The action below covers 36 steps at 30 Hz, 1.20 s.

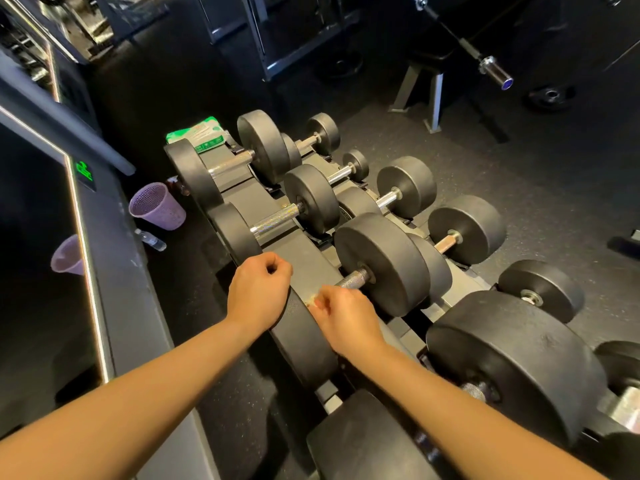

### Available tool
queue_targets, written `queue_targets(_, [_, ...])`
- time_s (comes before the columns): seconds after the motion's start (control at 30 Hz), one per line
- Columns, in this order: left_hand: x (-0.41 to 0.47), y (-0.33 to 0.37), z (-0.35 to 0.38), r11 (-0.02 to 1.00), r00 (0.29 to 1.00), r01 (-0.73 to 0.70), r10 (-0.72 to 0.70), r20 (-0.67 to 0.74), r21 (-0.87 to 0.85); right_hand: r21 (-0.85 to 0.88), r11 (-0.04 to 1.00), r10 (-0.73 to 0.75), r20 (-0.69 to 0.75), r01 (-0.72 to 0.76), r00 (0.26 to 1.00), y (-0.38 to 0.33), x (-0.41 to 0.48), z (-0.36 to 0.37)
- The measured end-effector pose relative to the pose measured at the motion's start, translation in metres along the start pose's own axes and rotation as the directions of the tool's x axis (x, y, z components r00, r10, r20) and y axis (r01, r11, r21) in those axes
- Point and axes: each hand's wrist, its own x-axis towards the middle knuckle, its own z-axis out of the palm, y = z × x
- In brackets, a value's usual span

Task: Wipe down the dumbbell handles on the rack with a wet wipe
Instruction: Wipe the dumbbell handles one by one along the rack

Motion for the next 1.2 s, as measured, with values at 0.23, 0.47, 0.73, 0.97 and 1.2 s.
queue_targets(0.23, [-0.002,0.004,-0.002,1.0,1.0,-0.01,0.01,0.002,-0.004,-0.593,0.717,0.101,0.607,0.365,0.788,-0.052,0.077,-0.014])
queue_targets(0.47, [-0.002,0.001,-0.001,1.0,1.0,-0.021,0.021,-0.012,-0.023,-0.474,0.774,-0.197,0.451,0.421,0.871,-0.02,0.055,-0.017])
queue_targets(0.73, [-0.002,-0.001,0.0,0.998,0.999,-0.04,0.04,-0.007,-0.045,-0.36,0.932,-0.102,-0.193,0.027,0.976,0.046,0.014,-0.016])
queue_targets(0.97, [-0.001,-0.003,0.0,0.999,0.999,-0.037,0.037,-0.009,-0.04,-0.507,0.844,-0.289,-0.158,0.174,0.944,0.064,0.006,0.003])
queue_targets(1.2, [-0.002,-0.003,0.001,0.998,0.999,-0.05,0.049,-0.016,-0.047,-0.481,0.877,-0.121,-0.234,-0.007,0.965,0.051,0.005,0.008])
